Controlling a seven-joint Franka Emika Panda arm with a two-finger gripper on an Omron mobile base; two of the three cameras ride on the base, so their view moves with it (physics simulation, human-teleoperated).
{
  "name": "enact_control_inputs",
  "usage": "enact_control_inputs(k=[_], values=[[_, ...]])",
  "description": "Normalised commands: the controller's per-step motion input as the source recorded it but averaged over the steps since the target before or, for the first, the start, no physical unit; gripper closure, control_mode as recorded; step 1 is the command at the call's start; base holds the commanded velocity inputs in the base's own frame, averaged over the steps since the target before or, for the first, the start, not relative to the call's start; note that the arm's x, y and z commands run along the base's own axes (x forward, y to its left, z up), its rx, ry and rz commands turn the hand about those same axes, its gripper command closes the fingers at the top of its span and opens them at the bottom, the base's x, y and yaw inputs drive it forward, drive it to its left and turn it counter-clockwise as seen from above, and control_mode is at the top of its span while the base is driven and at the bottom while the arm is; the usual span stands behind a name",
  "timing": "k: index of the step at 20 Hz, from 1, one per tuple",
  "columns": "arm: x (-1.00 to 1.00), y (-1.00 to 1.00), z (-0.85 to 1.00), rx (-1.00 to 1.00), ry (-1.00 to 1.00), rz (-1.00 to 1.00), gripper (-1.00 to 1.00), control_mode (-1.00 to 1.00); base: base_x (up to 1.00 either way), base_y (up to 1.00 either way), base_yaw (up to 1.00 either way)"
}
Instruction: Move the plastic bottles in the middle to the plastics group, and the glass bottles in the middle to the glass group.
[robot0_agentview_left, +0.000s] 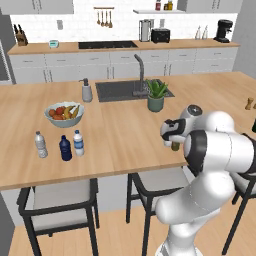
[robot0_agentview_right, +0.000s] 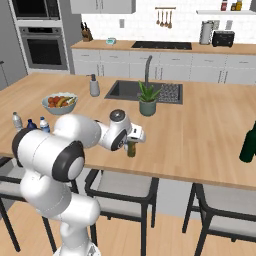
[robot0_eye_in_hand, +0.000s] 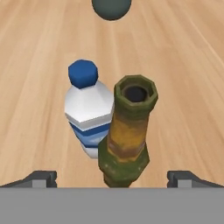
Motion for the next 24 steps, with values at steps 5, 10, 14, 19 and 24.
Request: enact_control_inputs(k=[5, 10, 14, 19, 24], values=[[0.07, -0.04, -0.09, 0.00, 0.00, 0.00, -1.00, -1.00, 0.00, 0.00, 0.00], [0.08, -0.01, -0.11, 0.00, 0.00, 0.00, -1.00, -1.00, 0.00, 0.00, 0.00], [0.11, -0.04, -0.02, 0.00, 0.00, 0.00, -1.00, -1.00, 0.00, 0.00, 0.00], [0.10, -0.12, 0.00, 0.00, 0.00, 0.00, -1.00, -1.00, 0.00, 0.00, 0.00], [0.08, -0.10, 0.00, 0.00, 0.00, 0.00, -1.00, -1.00, 0.00, 0.00, 0.00]])
